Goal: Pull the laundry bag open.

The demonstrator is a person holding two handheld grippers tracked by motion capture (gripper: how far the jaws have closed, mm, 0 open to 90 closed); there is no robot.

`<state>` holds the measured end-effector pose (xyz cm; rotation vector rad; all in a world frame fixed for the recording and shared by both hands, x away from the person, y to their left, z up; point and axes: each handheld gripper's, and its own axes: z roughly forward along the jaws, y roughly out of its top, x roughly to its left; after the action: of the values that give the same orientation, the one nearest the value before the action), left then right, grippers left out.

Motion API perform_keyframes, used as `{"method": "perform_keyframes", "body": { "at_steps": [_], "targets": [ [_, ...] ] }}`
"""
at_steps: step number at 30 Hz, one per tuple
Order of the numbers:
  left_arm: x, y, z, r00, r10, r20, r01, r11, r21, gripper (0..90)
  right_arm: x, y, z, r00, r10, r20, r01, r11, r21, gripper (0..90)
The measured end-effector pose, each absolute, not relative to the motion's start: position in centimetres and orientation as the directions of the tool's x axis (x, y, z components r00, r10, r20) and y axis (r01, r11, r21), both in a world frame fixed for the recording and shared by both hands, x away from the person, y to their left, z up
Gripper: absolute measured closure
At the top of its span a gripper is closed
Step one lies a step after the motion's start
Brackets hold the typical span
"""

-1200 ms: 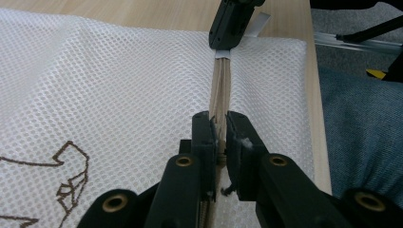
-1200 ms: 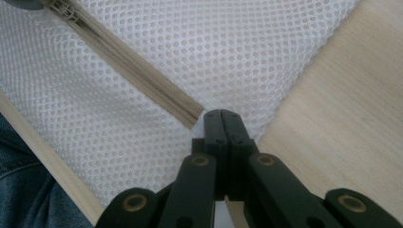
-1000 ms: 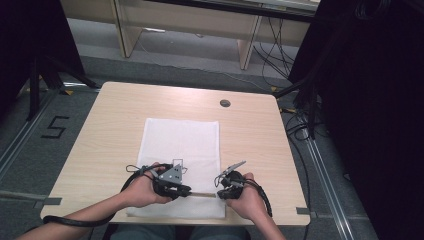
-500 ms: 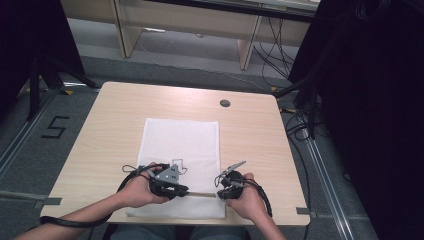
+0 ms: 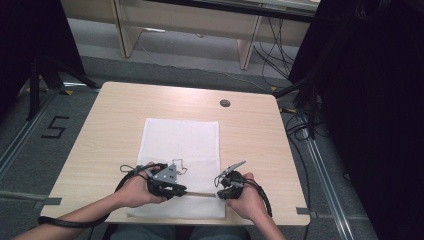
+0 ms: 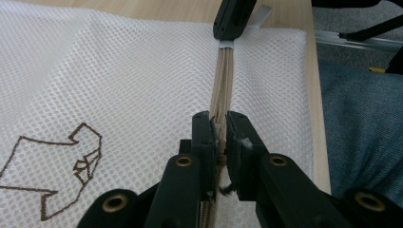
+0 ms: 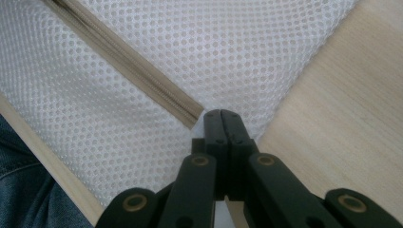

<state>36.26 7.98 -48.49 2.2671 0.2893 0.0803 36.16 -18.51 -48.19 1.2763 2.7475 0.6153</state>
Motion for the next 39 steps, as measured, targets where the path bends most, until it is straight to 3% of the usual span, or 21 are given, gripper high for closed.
{"method": "perform_keyframes", "body": {
  "at_steps": [39],
  "targets": [
    [36.28, 8.39, -48.40, 0.971, 0.233, -0.044, 0.185, -0.626, 0.757, 82.2, 36.27, -18.50, -48.29, -0.684, 0.721, 0.105, 0.695, 0.603, 0.392, 90.0]
  ]
}}
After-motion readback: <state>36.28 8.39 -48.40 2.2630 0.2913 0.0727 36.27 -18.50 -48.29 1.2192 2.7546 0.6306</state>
